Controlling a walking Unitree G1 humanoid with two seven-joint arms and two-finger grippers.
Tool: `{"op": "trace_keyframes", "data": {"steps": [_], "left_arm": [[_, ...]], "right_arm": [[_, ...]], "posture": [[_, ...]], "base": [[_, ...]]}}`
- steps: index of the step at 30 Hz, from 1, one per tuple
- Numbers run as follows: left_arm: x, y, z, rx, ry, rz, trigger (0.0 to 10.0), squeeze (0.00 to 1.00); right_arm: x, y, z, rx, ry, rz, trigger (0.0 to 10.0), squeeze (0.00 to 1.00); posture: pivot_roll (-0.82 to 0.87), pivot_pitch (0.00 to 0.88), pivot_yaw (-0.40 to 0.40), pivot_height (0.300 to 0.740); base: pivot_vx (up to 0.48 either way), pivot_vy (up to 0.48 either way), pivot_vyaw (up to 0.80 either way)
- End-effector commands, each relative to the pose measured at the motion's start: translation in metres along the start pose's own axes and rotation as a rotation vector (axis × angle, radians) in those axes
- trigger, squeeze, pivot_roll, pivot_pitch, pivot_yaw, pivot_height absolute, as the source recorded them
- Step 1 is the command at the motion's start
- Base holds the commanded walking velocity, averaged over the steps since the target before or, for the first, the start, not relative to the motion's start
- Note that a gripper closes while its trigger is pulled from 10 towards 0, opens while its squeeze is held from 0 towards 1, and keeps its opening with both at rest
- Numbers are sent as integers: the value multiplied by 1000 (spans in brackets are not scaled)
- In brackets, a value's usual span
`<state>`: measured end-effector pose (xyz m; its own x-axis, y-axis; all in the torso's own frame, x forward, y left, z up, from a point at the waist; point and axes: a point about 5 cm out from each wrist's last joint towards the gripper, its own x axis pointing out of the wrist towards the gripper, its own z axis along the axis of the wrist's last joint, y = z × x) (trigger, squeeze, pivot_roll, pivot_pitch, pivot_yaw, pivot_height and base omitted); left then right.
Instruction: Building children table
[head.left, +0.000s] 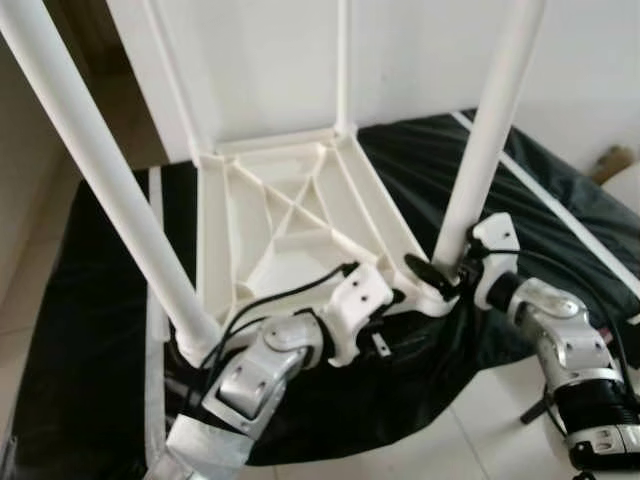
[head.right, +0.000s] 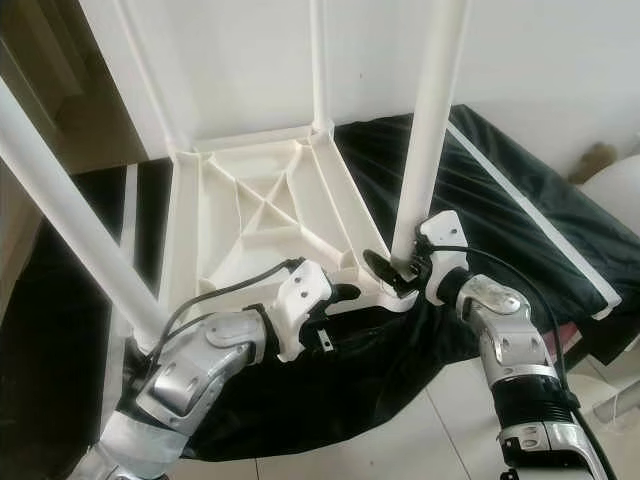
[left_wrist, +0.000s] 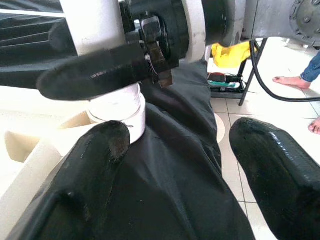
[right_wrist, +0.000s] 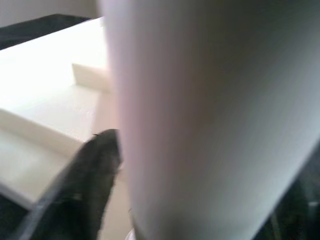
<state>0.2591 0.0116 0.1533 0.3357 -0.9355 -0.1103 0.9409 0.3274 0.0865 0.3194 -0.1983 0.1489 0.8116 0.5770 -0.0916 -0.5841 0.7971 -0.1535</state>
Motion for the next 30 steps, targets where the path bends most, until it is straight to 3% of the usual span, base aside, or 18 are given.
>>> {"op": "trace_keyframes", "data": {"steps": [1,2,17,18,19,20,30], "left_arm": [[-1,-1,3,7,-2,-33,10000,0],[-1,-1,3,6,-2,-31,10000,0],[-2,-1,3,4,-1,-38,10000,0],[-2,-1,3,4,-1,-41,10000,0],[-2,-1,3,4,-1,-41,10000,0],[-2,-2,3,5,0,-44,10000,0],[-1,-4,2,-1,3,-52,10000,0]], "right_arm": [[2,2,-2,-19,20,31,2196,0],[2,1,-4,-18,26,38,0,0],[-4,-1,-18,2,56,53,0,0],[-5,0,-19,12,57,47,1804,0],[-5,0,-19,12,57,47,1804,0],[-4,0,-19,23,52,21,10000,0],[1,2,-20,40,45,-162,10000,0]], "posture": [[-55,0,39,740],[-55,0,39,740],[-66,0,50,740],[-70,0,54,740],[-70,0,54,740],[-71,0,54,740],[-72,0,51,740]], "base": [[0,0,0],[0,0,0],[0,0,0],[0,0,0],[0,0,0],[0,0,0],[0,0,0]]}}
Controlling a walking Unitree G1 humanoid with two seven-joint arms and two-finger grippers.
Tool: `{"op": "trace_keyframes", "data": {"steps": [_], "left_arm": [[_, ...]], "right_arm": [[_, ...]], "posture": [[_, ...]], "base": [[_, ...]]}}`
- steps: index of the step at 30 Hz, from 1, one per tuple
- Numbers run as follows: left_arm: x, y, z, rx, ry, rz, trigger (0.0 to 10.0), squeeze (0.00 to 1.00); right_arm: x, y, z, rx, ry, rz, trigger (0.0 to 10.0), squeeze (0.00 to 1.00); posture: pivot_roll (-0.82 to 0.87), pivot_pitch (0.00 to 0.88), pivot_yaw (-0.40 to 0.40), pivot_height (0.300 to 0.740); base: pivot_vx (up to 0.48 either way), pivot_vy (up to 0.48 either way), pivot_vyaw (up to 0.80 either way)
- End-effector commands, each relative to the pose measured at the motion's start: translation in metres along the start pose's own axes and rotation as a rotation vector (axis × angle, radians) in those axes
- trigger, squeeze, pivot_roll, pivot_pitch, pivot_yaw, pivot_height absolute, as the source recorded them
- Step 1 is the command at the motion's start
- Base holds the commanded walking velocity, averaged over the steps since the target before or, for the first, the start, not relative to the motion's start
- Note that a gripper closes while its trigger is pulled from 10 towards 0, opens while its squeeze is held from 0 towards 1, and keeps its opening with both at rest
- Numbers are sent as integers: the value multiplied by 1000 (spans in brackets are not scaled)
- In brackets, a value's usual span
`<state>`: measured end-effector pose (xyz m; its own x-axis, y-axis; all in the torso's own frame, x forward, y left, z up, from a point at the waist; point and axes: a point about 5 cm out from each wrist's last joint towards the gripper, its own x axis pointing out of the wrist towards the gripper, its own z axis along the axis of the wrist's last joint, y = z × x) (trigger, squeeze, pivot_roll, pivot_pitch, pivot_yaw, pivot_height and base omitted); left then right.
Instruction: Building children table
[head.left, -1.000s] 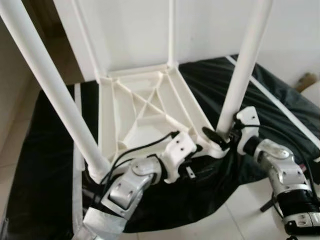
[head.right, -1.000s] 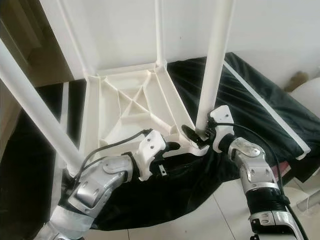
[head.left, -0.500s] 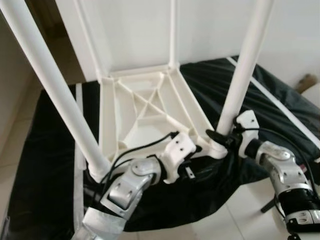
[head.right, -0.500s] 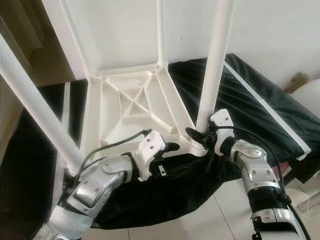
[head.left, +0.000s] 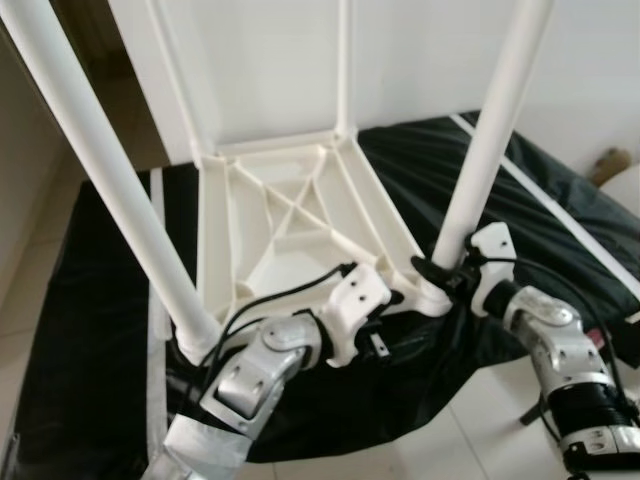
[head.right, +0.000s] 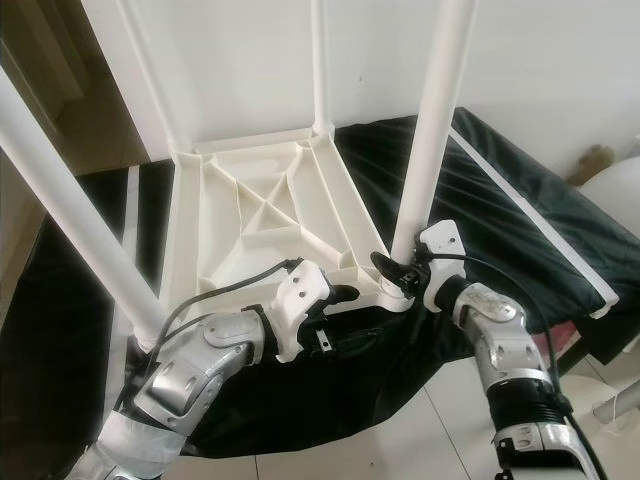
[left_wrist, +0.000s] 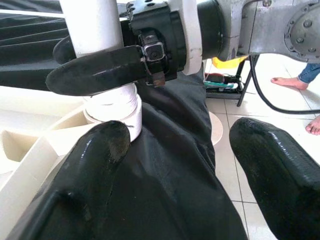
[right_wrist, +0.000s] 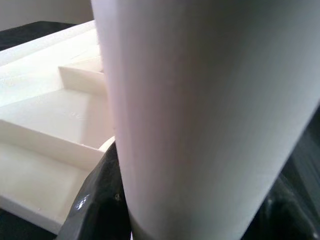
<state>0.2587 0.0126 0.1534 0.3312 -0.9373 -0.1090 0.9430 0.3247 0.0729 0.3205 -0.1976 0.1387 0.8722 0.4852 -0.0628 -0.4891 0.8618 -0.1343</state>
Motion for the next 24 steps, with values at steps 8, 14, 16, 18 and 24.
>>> {"op": "trace_keyframes", "data": {"steps": [8,14,16,18,24], "left_arm": [[0,-6,1,10,7,-54,10000,0],[0,-6,1,10,7,-58,10000,0],[0,-6,1,10,7,-58,10000,0],[0,-7,1,10,7,-60,10000,0],[1,-7,1,11,5,-60,10000,0]], "right_arm": [[-1,8,-12,13,68,-207,10000,0],[-2,12,-15,44,73,-281,10000,0],[-2,14,-17,59,75,-302,10000,0],[-3,17,-19,89,87,-345,10000,0],[-5,33,-26,174,113,-504,10000,0]], "posture": [[-74,0,48,740],[-75,0,47,740],[-76,0,48,740],[-76,0,46,740],[-74,0,38,740]], "base": [[0,0,0],[0,0,0],[0,0,0],[0,0,0],[0,0,0]]}}
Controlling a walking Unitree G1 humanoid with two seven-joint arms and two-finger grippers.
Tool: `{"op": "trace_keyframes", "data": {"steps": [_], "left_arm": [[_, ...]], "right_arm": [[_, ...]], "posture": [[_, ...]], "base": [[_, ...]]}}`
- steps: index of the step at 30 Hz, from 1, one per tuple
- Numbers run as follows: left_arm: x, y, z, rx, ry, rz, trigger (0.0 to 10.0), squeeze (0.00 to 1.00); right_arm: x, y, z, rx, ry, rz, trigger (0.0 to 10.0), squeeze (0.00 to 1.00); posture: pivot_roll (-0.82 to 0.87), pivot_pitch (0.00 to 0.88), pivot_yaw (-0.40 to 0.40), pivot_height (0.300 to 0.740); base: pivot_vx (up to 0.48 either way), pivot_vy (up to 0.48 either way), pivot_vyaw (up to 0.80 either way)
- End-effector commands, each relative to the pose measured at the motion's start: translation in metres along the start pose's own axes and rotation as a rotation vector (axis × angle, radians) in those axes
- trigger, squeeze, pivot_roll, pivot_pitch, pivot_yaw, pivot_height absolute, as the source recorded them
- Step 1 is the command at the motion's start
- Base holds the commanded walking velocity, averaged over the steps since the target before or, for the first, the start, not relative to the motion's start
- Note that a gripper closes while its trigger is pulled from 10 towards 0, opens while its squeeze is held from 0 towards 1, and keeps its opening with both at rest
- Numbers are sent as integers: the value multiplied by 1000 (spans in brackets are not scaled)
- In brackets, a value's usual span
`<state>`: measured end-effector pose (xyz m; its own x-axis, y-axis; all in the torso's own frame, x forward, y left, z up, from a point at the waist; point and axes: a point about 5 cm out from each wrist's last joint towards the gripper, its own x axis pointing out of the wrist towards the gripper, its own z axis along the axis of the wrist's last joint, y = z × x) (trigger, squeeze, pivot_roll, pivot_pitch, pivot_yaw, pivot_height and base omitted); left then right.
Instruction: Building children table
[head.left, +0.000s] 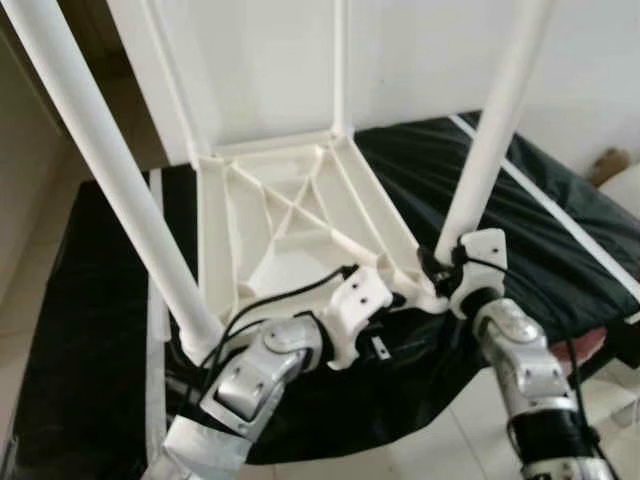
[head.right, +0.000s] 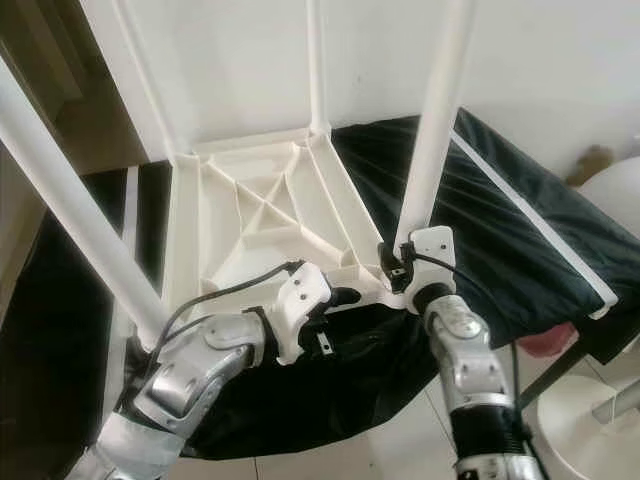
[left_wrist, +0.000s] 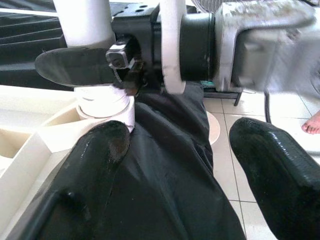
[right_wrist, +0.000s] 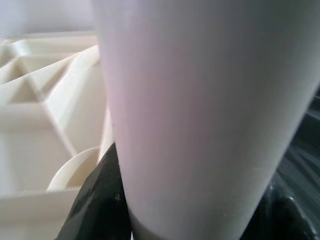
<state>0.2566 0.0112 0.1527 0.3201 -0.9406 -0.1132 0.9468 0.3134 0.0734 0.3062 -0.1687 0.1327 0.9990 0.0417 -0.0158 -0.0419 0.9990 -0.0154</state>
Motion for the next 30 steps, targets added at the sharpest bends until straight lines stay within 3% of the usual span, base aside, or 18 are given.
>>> {"op": "trace_keyframes", "data": {"steps": [1,6,10,15,30], "left_arm": [[0,-5,1,10,2,-48,10000,0],[1,-4,1,16,1,-51,10000,0],[1,-4,1,20,3,-54,10000,0],[1,-4,1,18,4,-54,10000,0],[-1,-3,2,27,2,-51,10000,0]], "right_arm": [[-10,2,-28,62,141,-119,10000,0],[-17,12,-30,105,155,-180,10000,0],[-23,16,-30,98,145,-308,10000,0],[-25,27,-28,102,151,-298,10000,0],[-24,22,-23,69,143,-339,10000,0]], "posture": [[-76,0,40,740],[-79,0,42,740],[-79,0,42,740],[-83,0,44,740],[-76,0,43,740]], "base": [[0,0,0],[0,0,0],[0,0,0],[0,0,0],[0,0,0]]}}
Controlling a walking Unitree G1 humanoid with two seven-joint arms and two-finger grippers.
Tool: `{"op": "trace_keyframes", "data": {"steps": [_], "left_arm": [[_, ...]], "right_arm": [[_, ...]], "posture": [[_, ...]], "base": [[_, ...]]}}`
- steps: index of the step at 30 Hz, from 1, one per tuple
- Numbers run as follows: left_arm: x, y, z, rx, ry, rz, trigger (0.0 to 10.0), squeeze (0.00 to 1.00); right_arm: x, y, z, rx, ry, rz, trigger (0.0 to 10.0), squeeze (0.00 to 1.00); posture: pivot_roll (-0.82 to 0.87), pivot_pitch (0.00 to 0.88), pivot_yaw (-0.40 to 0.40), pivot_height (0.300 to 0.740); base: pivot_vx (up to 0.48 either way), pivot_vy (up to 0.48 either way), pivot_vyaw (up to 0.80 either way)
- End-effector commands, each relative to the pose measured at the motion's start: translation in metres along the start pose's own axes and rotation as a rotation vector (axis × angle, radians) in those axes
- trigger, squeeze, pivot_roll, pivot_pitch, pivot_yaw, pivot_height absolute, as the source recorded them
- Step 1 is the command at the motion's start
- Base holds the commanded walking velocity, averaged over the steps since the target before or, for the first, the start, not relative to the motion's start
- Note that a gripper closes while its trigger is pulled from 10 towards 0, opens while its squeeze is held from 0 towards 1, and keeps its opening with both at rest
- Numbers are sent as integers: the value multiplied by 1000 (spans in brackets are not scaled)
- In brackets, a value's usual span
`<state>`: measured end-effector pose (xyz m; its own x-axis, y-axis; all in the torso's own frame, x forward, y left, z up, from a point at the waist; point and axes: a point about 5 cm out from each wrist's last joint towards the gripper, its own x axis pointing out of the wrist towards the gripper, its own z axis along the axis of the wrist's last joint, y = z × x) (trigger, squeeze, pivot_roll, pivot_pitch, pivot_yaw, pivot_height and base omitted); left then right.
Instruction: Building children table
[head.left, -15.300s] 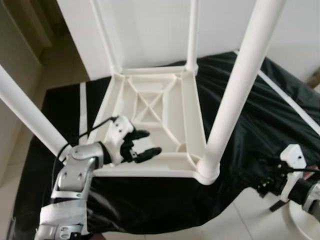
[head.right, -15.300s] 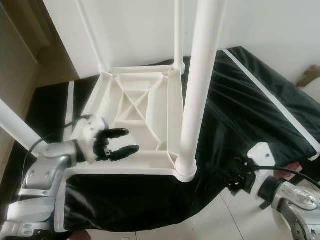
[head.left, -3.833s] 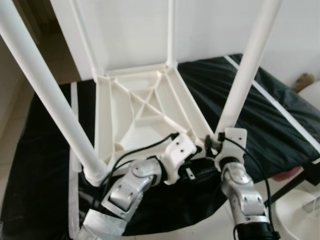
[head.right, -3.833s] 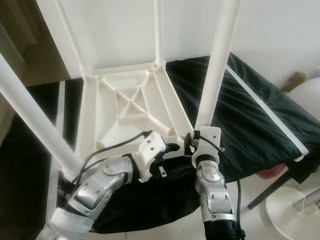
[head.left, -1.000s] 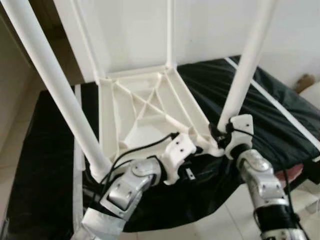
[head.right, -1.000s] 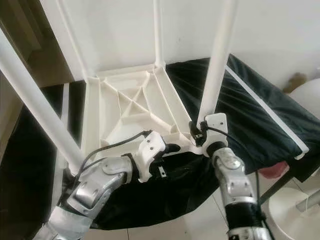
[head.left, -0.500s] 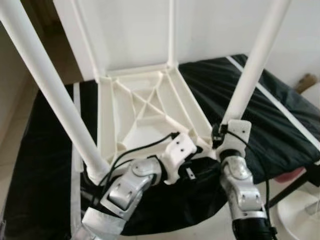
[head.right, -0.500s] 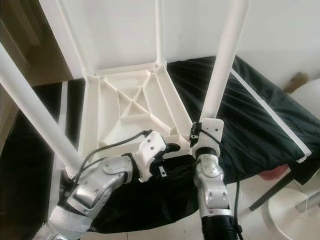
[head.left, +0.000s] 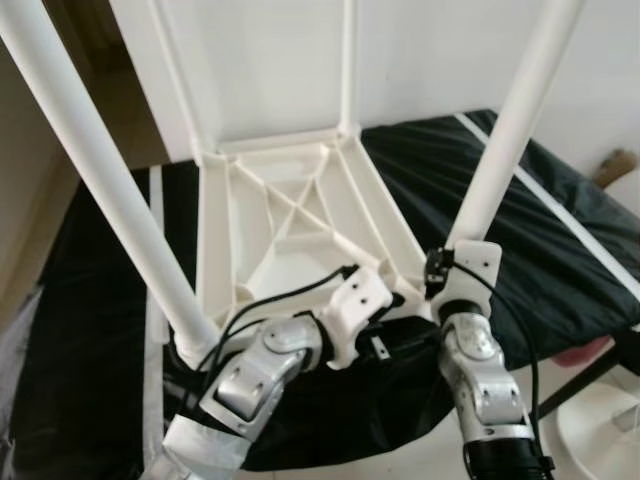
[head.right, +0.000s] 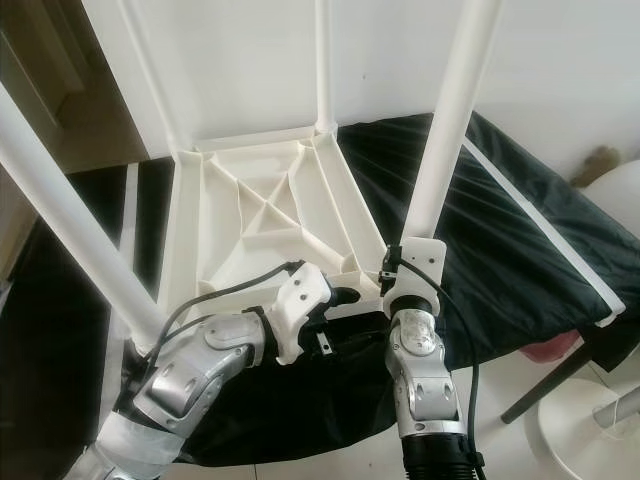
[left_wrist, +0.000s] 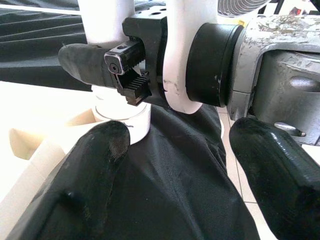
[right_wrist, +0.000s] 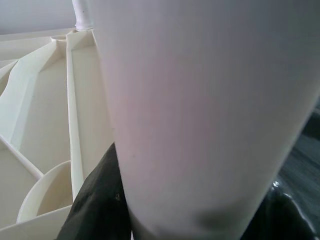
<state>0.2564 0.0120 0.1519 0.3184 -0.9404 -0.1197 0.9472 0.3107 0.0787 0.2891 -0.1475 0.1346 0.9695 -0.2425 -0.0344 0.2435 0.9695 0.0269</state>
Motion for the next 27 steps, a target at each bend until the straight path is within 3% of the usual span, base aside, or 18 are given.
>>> {"op": "trace_keyframes", "data": {"steps": [1,2,3,4,12,16,17,18,19,22,25,27], "left_arm": [[0,-2,3,23,-4,-48,10000,0],[0,-2,3,23,-5,-48,10000,0],[0,-2,3,23,-5,-48,10000,0],[0,-2,3,24,-6,-47,10000,0],[1,-3,4,24,-8,-49,10000,0],[1,-3,4,24,-7,-51,10000,0],[1,-3,4,24,-7,-51,10000,0],[1,-3,4,24,-7,-51,10000,0],[0,-3,4,24,-7,-52,10000,0],[0,-3,4,24,-7,-53,10000,0],[1,-2,5,24,-8,-56,10000,0],[1,-2,5,24,-8,-56,10000,0]], "right_arm": [[-6,-3,-24,-4,119,-55,10000,118],[-6,-4,-22,-17,105,-55,10000,333],[-6,-4,-22,-17,105,-55,10000,333],[-5,-4,-20,-15,93,-36,10000,1000],[-4,-8,-7,-9,10,28,10000,1000],[-6,-20,-2,1,-34,131,10000,1000],[-7,-24,-2,1,-43,172,10000,694],[-7,-24,-2,1,-43,172,10000,694],[-6,-32,-2,-13,-47,237,10000,0],[-5,-41,-2,-32,-45,305,10000,0],[-2,-51,1,-71,-38,454,10000,0],[-2,-51,1,-71,-38,454,10000,0]], "posture": [[-76,0,42,740],[-78,0,43,740],[-78,0,43,740],[-78,0,42,740],[-82,0,43,740],[-82,0,44,740],[-83,0,45,740],[-83,0,45,740],[-85,0,47,740],[-88,0,49,740],[-98,0,59,740],[-98,0,59,740]], "base": [[0,0,0],[0,0,0],[0,0,0],[0,0,0],[0,0,0],[0,0,0],[0,0,0],[0,0,0],[0,0,0],[0,0,0],[0,0,0],[0,0,0]]}}
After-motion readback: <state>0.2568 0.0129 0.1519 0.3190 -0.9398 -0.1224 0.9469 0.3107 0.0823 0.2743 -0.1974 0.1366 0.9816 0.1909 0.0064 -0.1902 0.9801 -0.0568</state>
